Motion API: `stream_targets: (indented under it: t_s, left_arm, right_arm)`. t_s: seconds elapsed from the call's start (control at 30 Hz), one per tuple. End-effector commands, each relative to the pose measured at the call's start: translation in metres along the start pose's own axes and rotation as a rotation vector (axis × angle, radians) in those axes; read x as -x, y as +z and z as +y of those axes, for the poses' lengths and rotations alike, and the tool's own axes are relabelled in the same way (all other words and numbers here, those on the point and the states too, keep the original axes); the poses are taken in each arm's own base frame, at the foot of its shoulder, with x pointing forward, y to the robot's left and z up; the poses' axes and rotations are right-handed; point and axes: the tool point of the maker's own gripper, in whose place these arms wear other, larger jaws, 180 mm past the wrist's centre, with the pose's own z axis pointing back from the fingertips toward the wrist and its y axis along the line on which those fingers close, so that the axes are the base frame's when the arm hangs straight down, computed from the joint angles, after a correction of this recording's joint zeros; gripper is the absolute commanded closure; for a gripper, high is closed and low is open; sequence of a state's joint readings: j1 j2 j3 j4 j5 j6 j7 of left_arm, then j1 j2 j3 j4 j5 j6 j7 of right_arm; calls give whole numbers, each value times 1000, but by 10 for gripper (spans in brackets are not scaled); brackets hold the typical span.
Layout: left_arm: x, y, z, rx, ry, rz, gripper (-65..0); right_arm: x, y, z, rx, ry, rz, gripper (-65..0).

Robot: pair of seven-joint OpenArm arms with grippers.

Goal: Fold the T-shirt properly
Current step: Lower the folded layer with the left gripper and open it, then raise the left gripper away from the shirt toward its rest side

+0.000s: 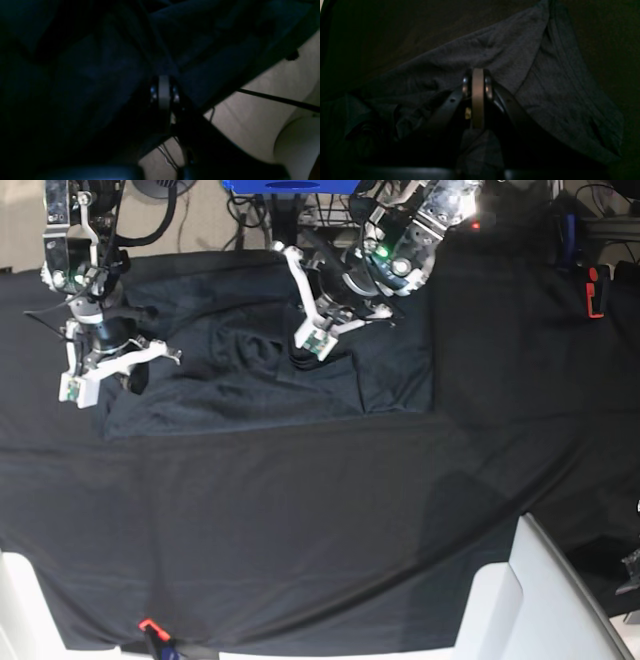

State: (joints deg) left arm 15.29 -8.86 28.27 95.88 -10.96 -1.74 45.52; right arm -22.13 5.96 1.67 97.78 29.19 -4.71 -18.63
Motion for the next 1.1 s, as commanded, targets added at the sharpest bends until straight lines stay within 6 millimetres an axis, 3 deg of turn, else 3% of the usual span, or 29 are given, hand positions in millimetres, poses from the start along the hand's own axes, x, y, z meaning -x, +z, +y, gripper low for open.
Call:
stream_targets:
  t_s: [0.0, 0.2, 0.37, 0.63, 0.87, 1.07]
  left_arm:
    - [-13, 4, 2, -2, 10, -45, 0]
    - [-20, 19, 54, -125, 88, -85, 0]
    - [-7, 23, 85, -189, 109, -57, 0]
    - [0, 14, 88, -186, 124, -30, 0]
    - [-34, 11, 93, -189, 110, -93, 0]
    - [-39, -11, 102, -192, 136, -55, 0]
  right_arm:
    - [-11, 1, 1, -7, 6, -39, 0]
    - [-8, 3, -1, -2, 5, -31, 0]
    - [-7, 3, -1, -2, 5, -30, 0]
    - [-8, 3, -1, -2, 5, -31, 0]
    - [-8, 3, -1, -2, 5, -31, 0]
    - [-10, 2, -1, -4, 5, -35, 0]
